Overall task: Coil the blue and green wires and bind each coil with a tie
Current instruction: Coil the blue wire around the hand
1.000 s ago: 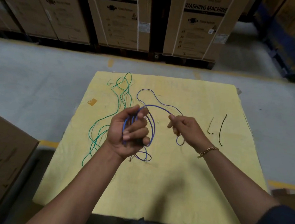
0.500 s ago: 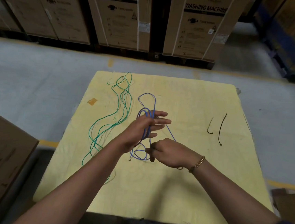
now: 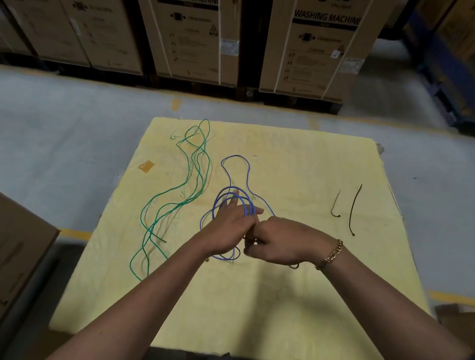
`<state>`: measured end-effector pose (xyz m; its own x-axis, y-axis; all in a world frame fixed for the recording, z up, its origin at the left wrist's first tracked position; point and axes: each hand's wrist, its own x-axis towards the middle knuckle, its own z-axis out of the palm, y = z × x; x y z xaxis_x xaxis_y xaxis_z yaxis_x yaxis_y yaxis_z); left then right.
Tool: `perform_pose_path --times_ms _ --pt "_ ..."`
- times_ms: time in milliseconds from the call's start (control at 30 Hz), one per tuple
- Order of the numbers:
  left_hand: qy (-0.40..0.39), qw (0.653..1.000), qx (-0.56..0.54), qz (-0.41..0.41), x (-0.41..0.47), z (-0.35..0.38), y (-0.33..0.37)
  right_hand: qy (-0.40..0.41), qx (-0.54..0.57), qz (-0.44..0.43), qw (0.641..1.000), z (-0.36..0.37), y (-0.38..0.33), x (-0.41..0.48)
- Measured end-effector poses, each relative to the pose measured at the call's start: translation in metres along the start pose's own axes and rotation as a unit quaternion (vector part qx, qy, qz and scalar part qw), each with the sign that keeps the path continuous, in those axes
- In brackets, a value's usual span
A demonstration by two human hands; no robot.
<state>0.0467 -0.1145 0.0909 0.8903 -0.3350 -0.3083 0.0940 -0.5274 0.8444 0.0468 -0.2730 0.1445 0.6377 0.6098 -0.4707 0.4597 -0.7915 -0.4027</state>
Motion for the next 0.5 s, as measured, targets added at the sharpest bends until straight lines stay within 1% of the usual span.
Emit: perform_pose_path --times_ms 67,167,233,300,333,367,400,433,467,500 --pt "-0.005 0.998 0.061 0.002 -0.001 -0.005 -0.002 0.025 0.007 0.001 1.0 -0.01 0.008 -0.006" --pt "-0.026 0.999 0.023 -0.024 -0.011 -0.013 -0.003 0.064 0.029 0.001 0.998 -0.029 0.024 -0.016" --pt "-0.055 0.995 -0.058 -0.057 -0.016 -0.015 -0.004 0.121 0.05 -0.007 0.991 -0.039 0.032 -0.019" --pt "-0.072 0.979 -0.183 -0.06 -0.02 -0.014 0.0 0.206 0.107 -0.012 0.973 -0.044 0.041 -0.016" --pt "-0.084 0.961 -0.258 -0.055 -0.023 -0.013 0.002 0.239 0.144 -0.011 0.96 -0.045 0.045 -0.013" --pt "-0.109 0.931 -0.345 -0.052 -0.025 -0.012 0.003 0.251 0.195 -0.008 0.948 -0.044 0.048 -0.011" --pt "-0.147 0.888 -0.433 -0.048 -0.028 -0.011 0.006 0.235 0.258 -0.009 0.937 -0.042 0.051 -0.008" --pt "-0.189 0.838 -0.51 -0.042 -0.03 -0.01 0.008 0.196 0.317 -0.01 0.928 -0.041 0.052 -0.006" --pt "-0.224 0.791 -0.568 -0.034 -0.032 -0.008 0.01 0.151 0.355 -0.013 0.923 -0.039 0.051 -0.004" --pt "-0.249 0.754 -0.607 -0.025 -0.033 -0.008 0.011 0.114 0.371 -0.021 0.922 -0.037 0.05 -0.003"
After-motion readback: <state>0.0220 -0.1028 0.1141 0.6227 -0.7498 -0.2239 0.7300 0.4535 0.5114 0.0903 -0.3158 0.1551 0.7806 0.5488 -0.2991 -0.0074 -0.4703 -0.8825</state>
